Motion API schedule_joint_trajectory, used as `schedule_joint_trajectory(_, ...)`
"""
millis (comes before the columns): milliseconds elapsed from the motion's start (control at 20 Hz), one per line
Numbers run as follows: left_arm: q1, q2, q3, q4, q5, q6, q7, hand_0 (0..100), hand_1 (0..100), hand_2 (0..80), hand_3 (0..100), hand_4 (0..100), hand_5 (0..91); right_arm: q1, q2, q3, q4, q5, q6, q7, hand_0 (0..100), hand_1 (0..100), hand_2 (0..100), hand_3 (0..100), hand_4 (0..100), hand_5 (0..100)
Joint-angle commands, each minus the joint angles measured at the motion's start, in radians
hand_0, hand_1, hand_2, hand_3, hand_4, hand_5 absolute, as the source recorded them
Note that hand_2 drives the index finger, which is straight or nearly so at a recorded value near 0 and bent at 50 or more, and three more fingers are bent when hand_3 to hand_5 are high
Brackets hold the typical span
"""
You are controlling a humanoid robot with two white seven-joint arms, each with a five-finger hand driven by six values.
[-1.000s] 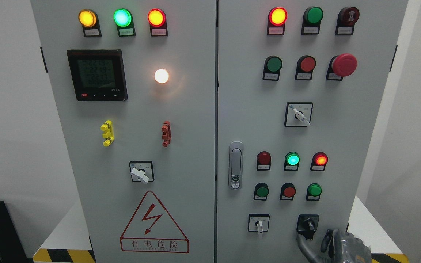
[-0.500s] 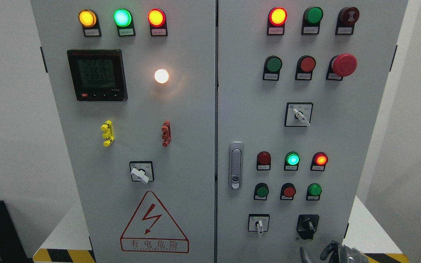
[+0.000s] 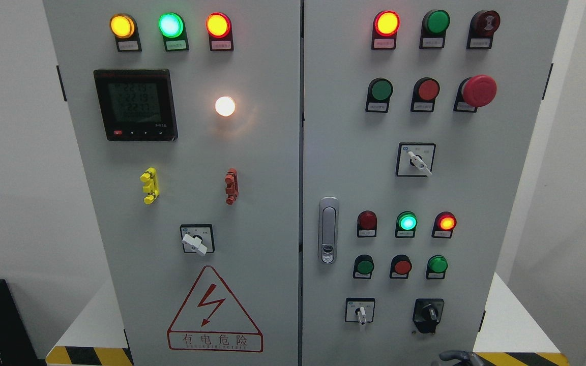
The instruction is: Flip black knob to close circuit
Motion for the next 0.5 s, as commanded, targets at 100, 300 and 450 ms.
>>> schedule_joint_trajectory(100,0.000,0.000,-0.021,0.021,-0.021,0.000,-0.001,12,56,0.0,0,0,0.0,0.111,-0.004,0.025,-0.023,-0.369,-0.108,0.017,0,10,18,35,28,16)
schedule_joint_trajectory(300,0.000,0.000,-0.021,0.021,-0.021,0.000,0.001,12,56,0.0,0,0,0.0,0.145,-0.006,0.025,0.023,-0.412,-0.206,0.156,0,8,5,14,3,0)
schedule_joint_trajectory(450,0.000,0.000,-0.021,0.021,-0.021,-0.001,0.001,12,56,0.0,0,0,0.0,0.147,-0.006,0.025,0.061,-0.412,-0.242,0.196,0,5,0,0,0,0)
